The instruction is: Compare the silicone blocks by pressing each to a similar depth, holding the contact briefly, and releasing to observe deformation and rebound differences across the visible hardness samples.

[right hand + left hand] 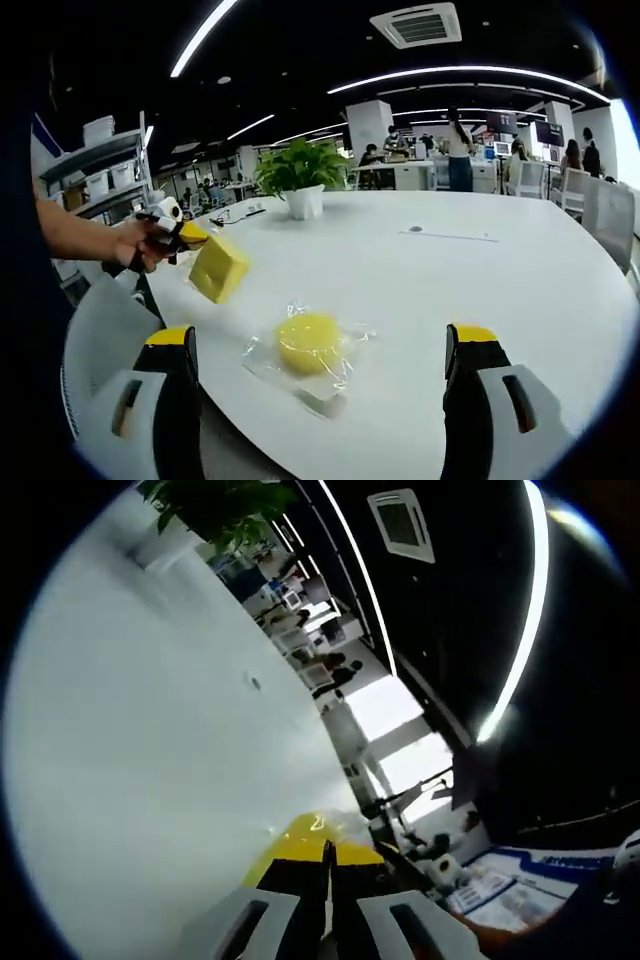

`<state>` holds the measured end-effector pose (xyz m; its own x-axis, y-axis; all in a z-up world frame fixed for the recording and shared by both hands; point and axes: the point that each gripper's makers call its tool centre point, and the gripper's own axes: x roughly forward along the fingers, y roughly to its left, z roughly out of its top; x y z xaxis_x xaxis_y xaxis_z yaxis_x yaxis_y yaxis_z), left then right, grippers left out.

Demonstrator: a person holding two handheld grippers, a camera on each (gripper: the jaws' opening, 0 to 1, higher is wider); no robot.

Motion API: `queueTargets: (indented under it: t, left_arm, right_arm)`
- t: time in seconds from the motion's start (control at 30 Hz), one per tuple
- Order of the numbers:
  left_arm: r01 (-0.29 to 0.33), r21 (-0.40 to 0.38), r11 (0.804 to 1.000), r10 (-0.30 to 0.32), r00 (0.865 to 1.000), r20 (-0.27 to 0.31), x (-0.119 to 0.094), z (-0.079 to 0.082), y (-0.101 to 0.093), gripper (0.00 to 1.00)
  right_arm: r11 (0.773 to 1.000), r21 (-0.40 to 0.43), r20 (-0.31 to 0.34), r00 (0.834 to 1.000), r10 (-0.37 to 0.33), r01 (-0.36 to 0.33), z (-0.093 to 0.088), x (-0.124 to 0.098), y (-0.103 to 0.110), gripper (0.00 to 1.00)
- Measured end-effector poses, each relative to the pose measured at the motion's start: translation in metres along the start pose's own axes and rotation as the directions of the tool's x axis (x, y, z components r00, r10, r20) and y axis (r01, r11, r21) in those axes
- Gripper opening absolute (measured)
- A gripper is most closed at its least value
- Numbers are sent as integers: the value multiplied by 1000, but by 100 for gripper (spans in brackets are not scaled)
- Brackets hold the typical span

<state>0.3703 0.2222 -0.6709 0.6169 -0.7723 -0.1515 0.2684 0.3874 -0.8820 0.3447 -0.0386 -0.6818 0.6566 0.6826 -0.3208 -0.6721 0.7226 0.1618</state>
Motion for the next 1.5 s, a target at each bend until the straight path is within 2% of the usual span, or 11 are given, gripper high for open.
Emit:
queueTargets:
  t: [0.33, 0.53, 0.77, 0.83, 0.9, 0.93, 0.97, 1.07, 1.17, 1.3, 1.5]
  left_arm:
    - [-104, 24, 994, 104, 995, 1, 5, 1, 40, 0]
    - [-167, 177, 970, 172, 985, -10, 2, 2, 58, 0]
    - [-242, 349, 905, 264, 965, -14, -5, 7, 79, 0]
    - [-259, 409, 875, 275, 961, 19, -5, 13, 82, 0]
    - [-249, 405, 880, 266, 964, 14, -5, 13, 83, 0]
    - [-254, 425, 869, 275, 961, 13, -5, 13, 85, 0]
    - [-264, 494, 829, 301, 954, 5, -7, 13, 93, 0]
    - [-260, 485, 835, 300, 954, -6, -6, 13, 97, 0]
    - [-210, 589, 781, 303, 951, -63, -2, 8, 101, 0]
    - [-230, 584, 778, 317, 947, -49, -2, 7, 106, 0]
    - [-216, 623, 752, 318, 947, -55, 2, 5, 112, 0]
  right_arm:
    - [1000, 5, -4, 1000, 6, -6, 0, 0, 2, 96]
    - [1000, 10, -4, 1000, 1, -1, 0, 0, 1, 96]
    - [1000, 18, -10, 1000, 5, -5, -4, 2, 3, 96]
    - [1000, 21, -13, 1000, 3, -3, -5, 2, 3, 96]
    - [999, 41, -13, 1000, -8, 8, -6, 1, 2, 96]
    - [999, 49, -5, 1000, -8, 8, -4, 1, 2, 96]
    - [999, 45, -4, 1000, -9, 9, -4, 2, 2, 96]
    - [1000, 11, -14, 1000, -13, 13, -4, 3, 3, 96]
    - [1000, -1, -13, 1000, -11, 11, -5, 4, -1, 96]
    - [1000, -24, -52, 999, 14, -16, -9, 5, -2, 96]
    - [1000, -18, -65, 998, 10, -11, -14, 10, -8, 96]
